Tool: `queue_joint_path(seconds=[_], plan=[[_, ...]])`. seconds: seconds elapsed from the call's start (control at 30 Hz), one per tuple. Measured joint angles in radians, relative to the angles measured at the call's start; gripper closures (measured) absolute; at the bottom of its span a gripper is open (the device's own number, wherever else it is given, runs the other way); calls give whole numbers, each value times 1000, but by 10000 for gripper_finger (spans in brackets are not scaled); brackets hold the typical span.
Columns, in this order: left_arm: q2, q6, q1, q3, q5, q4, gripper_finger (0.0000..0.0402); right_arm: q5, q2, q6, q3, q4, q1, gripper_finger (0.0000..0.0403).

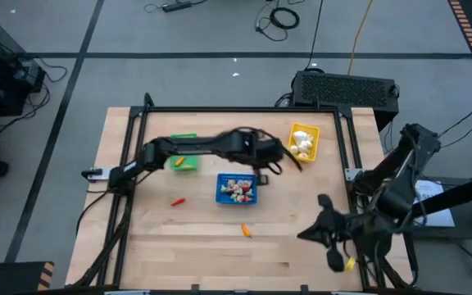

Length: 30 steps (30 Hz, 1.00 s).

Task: Sort produce into baskets
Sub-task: Put the carrot into the green bin

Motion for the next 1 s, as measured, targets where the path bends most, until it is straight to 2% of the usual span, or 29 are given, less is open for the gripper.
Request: queue_joint_path(seconds=[0.23, 0.33, 0.53, 0.67, 0.8, 1.0], plan=[[-150, -154, 40, 0, -29, -365, 389, 9, 157, -69, 0, 191, 30, 403], [-200, -206, 31, -4, -86, -477, 389, 22, 224, -77, 0, 253, 51, 403], [-308, -288, 20, -66, -148, -492, 389, 74, 335, -51, -1, 309, 111, 403], [-419, -362, 9, -267, -185, -453, 389, 133, 383, 6, -1, 332, 155, 403], [-548, -439, 8, -557, -220, -382, 389, 188, 420, 6, 0, 368, 195, 403], [-715, -551, 18, -977, -221, -177, 389, 221, 422, 51, -1, 370, 220, 403]])
